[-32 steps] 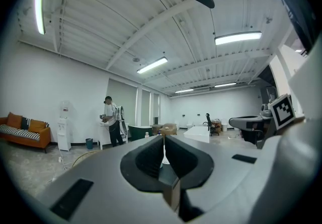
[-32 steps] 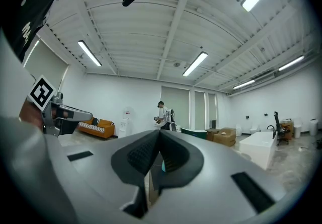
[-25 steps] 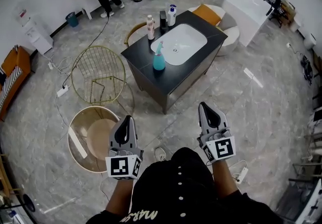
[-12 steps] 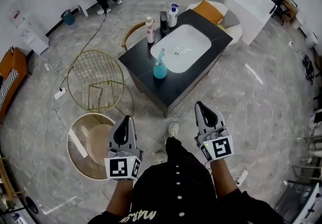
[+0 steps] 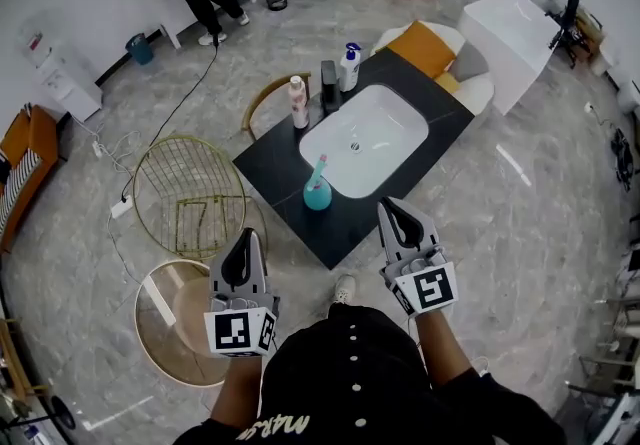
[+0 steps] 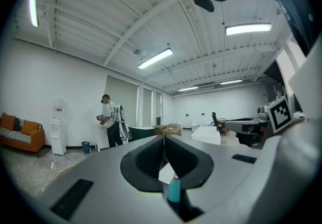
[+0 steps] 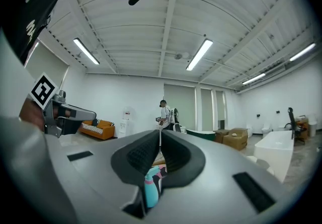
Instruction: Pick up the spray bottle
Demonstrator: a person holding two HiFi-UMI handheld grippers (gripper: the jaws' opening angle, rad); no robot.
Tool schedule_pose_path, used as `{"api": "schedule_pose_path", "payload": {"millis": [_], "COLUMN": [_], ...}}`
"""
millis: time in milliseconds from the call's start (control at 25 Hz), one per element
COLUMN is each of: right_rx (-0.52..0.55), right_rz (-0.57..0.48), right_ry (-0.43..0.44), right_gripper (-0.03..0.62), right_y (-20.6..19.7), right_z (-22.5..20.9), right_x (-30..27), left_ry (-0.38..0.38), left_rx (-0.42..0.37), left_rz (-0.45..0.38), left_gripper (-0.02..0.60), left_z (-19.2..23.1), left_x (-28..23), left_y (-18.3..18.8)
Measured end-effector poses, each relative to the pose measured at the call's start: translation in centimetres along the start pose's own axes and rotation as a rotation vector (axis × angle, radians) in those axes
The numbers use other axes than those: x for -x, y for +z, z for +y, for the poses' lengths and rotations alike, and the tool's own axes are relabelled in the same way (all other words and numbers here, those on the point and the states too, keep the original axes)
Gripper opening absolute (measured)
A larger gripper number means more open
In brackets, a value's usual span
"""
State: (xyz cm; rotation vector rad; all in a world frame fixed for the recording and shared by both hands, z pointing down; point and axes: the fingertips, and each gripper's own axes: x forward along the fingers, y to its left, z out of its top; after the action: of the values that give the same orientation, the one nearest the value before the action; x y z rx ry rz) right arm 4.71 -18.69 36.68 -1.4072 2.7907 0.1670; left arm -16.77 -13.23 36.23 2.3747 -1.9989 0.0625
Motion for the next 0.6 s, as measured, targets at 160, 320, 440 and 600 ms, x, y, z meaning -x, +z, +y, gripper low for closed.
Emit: {"api": "schedule_pose_path", "payload": {"millis": [160, 320, 440, 600], "right_rx": [0.0, -0.007, -0.012, -0.037], "right_rz": [0.004, 0.043, 0.086, 0.2], "right_ry": [0.058, 0.094, 0.125, 0.229], "right_gripper": [-0.005, -0.005, -0.005, 0.026], "right_y": [-1.0, -3.2, -5.3, -9.9], "right_z": [-1.3, -1.9, -1.4, 0.7], "right_x": [-2.7, -4.7, -6.0, -7.8], "left_ry": [0.021, 0.028, 0.015, 0.001], "left_rx": [0.011, 0.021, 0.027, 0.048], "left_rz": [0.005, 0.039, 0.084, 0.145], "left_gripper": [0.017, 0.017, 0.017, 0.017], "left_z": [0.1, -0.1, 0.0, 0.8], "left_x": [-2.9, -4.2, -4.7, -5.2], "left_y": [-0.2, -1.3, -2.5, -4.4]}}
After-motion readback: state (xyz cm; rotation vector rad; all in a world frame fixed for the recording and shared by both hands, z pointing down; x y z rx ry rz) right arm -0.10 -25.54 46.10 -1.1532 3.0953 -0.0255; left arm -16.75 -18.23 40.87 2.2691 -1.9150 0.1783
